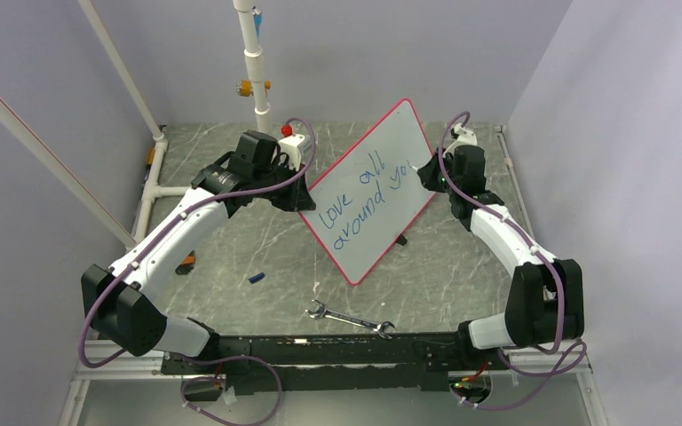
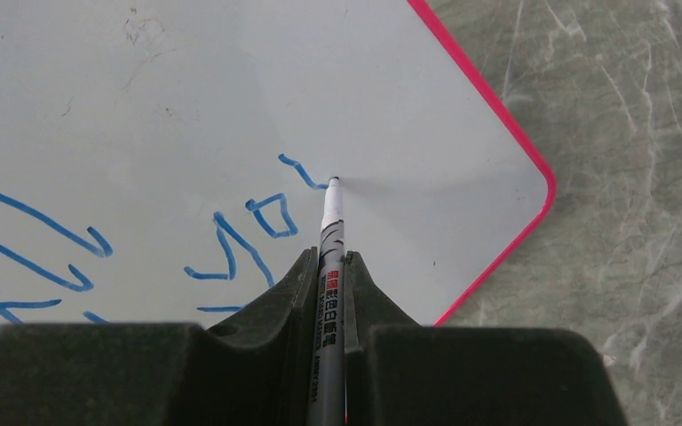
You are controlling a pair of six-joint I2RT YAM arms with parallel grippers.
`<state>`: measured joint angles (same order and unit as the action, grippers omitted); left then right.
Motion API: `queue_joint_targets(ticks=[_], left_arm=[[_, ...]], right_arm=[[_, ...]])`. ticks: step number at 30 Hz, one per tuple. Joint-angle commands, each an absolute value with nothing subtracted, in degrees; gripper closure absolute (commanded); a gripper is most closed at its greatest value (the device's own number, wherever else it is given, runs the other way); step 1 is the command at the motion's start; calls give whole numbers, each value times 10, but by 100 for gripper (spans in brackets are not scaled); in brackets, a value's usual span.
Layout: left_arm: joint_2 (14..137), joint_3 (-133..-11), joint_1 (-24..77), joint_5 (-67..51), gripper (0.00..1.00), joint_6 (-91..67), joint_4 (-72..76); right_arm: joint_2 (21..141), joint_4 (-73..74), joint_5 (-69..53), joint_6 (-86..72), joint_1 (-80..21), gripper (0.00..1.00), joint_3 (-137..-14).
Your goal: Write a sentence on the whiteboard
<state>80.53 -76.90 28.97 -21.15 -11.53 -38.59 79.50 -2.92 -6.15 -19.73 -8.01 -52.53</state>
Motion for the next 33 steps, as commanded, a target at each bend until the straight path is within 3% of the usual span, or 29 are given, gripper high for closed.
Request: queue_joint_targets(ticks=[1, 33], left_arm=[[842, -750, 286, -9, 100, -7, -471], [843, -750, 286, -7, 100, -7, -471]], right_arm=[[806, -38, -62, -202, -79, 100, -562], [828, -40, -95, -213, -77, 100, -586]])
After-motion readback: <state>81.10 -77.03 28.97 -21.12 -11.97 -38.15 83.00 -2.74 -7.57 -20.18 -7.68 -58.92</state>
